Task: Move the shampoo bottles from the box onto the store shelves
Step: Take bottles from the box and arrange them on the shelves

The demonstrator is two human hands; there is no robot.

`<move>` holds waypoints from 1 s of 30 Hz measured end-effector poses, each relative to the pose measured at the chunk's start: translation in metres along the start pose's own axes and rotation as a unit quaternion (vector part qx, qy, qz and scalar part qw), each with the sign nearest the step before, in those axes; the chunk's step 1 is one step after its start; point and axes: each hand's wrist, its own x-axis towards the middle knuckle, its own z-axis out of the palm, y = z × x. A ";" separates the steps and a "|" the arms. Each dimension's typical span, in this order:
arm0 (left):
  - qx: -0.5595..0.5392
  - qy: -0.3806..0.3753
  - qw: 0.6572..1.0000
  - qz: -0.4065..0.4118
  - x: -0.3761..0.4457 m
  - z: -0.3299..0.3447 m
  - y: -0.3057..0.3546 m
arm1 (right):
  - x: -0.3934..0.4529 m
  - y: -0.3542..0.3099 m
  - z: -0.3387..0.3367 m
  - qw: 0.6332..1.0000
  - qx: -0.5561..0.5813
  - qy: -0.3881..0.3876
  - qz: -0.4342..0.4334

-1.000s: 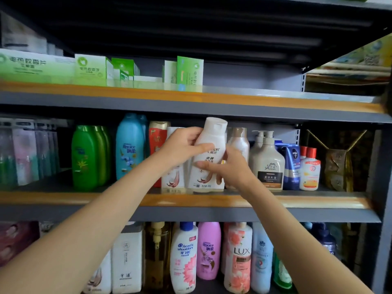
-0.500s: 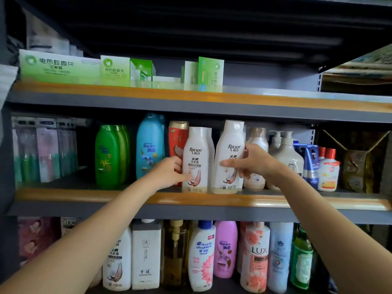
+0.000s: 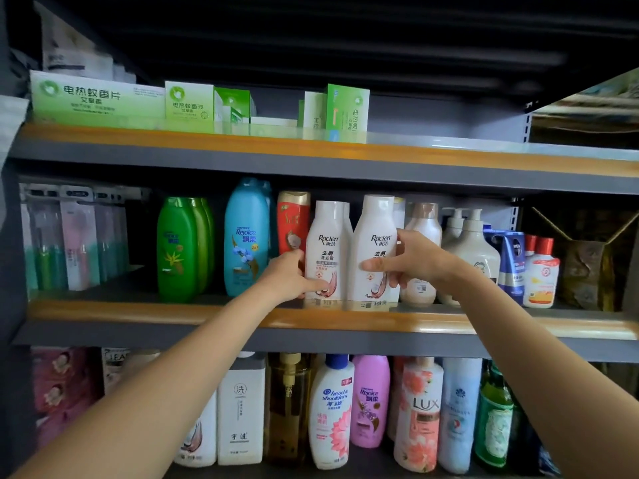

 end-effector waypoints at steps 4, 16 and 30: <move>0.037 0.027 0.999 0.004 0.004 0.007 0.002 | 0.001 0.003 0.001 1.000 -0.001 -0.003 0.008; 0.068 0.059 0.996 0.015 0.006 0.018 0.008 | 0.005 0.003 0.012 1.000 0.006 -0.021 0.011; 0.036 0.048 0.998 -0.002 0.012 0.008 0.000 | 0.004 0.001 0.046 0.995 -0.068 0.049 0.052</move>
